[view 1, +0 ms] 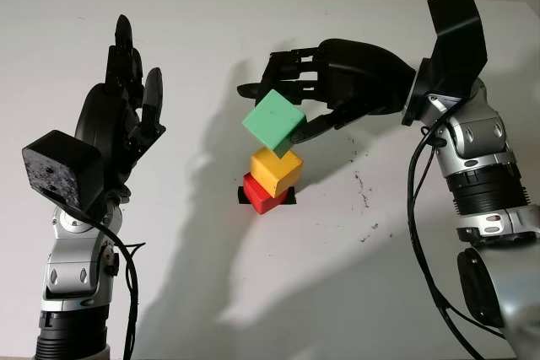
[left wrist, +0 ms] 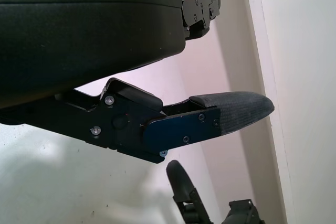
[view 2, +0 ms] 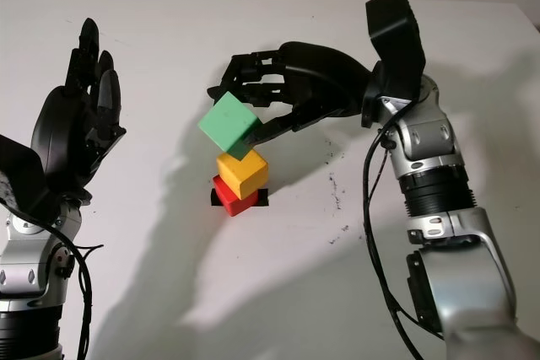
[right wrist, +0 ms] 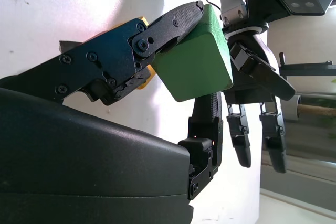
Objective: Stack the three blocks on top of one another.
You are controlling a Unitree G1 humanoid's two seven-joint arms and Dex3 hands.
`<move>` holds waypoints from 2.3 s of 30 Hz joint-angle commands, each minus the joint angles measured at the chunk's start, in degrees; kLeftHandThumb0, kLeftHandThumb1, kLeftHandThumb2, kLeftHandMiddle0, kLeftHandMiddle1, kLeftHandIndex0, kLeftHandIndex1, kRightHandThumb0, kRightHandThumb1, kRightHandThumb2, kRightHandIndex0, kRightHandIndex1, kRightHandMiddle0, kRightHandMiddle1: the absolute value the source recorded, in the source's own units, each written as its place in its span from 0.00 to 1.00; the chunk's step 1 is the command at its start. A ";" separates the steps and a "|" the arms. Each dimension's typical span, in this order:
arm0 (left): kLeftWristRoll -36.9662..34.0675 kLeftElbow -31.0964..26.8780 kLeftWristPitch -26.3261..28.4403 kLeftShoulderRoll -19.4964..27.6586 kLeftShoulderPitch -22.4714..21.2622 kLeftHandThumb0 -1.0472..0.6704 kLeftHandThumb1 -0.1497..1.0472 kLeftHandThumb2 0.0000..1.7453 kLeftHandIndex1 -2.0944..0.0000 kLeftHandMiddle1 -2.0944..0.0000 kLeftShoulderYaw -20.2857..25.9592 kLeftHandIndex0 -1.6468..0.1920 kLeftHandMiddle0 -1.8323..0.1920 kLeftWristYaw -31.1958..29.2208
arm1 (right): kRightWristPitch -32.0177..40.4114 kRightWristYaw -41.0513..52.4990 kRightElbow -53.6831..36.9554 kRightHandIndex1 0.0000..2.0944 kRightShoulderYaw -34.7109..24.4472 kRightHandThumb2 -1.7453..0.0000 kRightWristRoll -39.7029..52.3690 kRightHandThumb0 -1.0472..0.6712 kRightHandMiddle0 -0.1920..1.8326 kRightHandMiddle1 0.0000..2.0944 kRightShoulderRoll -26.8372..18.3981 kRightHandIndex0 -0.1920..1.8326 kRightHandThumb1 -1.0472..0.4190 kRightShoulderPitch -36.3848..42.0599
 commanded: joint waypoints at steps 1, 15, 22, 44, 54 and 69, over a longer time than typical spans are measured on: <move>-0.06 -0.72 -0.27 0.28 0.33 0.13 1.00 0.36 1.00 0.99 0.17 1.00 1.00 0.15 | 0.59 -0.33 -1.52 0.02 -0.18 0.97 0.32 0.31 0.32 0.71 0.09 0.20 0.09 0.81; -0.08 -1.11 -0.37 0.06 0.69 0.13 1.00 0.36 1.00 1.00 -0.01 1.00 1.00 0.21 | -2.43 -1.63 0.05 0.02 1.09 0.97 -2.18 0.32 0.30 0.70 1.04 0.19 0.09 1.68; 0.29 -0.96 -1.00 -0.02 0.88 0.13 1.00 0.36 1.00 1.00 -0.15 1.00 1.00 0.45 | -2.42 -2.64 0.48 0.02 1.50 0.97 -3.18 0.32 0.29 0.69 1.46 0.18 0.09 1.89; 0.11 -0.57 -1.06 0.25 0.83 0.13 1.00 0.36 1.00 1.00 -0.08 1.00 1.00 0.32 | -4.84 -0.96 2.05 0.02 1.63 0.98 -5.28 0.29 0.28 0.68 -0.55 0.16 0.12 1.15; 0.16 -0.68 -0.75 0.46 0.70 0.13 1.00 0.36 1.00 1.00 -0.02 1.00 1.00 0.26 | -8.13 1.71 4.45 0.02 1.00 0.97 -4.52 0.25 0.21 0.61 -0.57 0.14 0.13 0.48; 0.61 -0.49 -0.89 0.44 0.54 0.13 1.00 0.36 1.00 1.00 -0.06 1.00 1.00 0.20 | -16.16 8.50 -0.85 0.00 3.63 0.97 -6.22 0.04 0.00 0.01 -2.63 0.00 0.13 1.29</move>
